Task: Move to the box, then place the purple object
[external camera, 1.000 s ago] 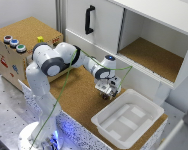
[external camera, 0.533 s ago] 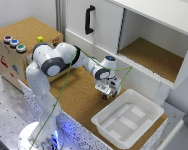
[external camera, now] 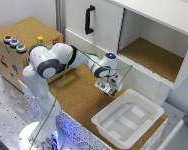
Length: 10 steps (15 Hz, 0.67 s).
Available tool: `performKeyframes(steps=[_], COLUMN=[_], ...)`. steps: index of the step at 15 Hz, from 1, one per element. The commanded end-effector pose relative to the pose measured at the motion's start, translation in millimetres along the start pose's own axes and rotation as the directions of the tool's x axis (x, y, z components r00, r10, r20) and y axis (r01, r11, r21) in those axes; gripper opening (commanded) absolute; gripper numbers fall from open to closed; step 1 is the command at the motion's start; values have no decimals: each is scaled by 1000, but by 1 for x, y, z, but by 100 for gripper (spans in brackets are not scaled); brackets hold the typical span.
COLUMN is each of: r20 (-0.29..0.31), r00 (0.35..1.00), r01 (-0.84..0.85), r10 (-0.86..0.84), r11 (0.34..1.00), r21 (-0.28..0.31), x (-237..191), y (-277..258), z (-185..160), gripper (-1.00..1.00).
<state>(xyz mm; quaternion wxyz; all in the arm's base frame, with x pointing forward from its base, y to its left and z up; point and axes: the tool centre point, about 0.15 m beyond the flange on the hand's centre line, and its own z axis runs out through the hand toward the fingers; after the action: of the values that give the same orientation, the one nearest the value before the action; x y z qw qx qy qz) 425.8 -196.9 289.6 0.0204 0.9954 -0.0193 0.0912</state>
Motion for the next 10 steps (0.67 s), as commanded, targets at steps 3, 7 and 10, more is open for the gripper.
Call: performKeyframes(steps=[3,7,10], r20=[-87,-60,0], r00=[975,910,853], r01=[-206,-411,-521], r10=[205,409,522], r11=[979,912,852], r21=[1,-9,-44], x=[-27,-45,-55], y=[90,142,163], z=[-60,-48,-18], gripper=[-100,-100,-100])
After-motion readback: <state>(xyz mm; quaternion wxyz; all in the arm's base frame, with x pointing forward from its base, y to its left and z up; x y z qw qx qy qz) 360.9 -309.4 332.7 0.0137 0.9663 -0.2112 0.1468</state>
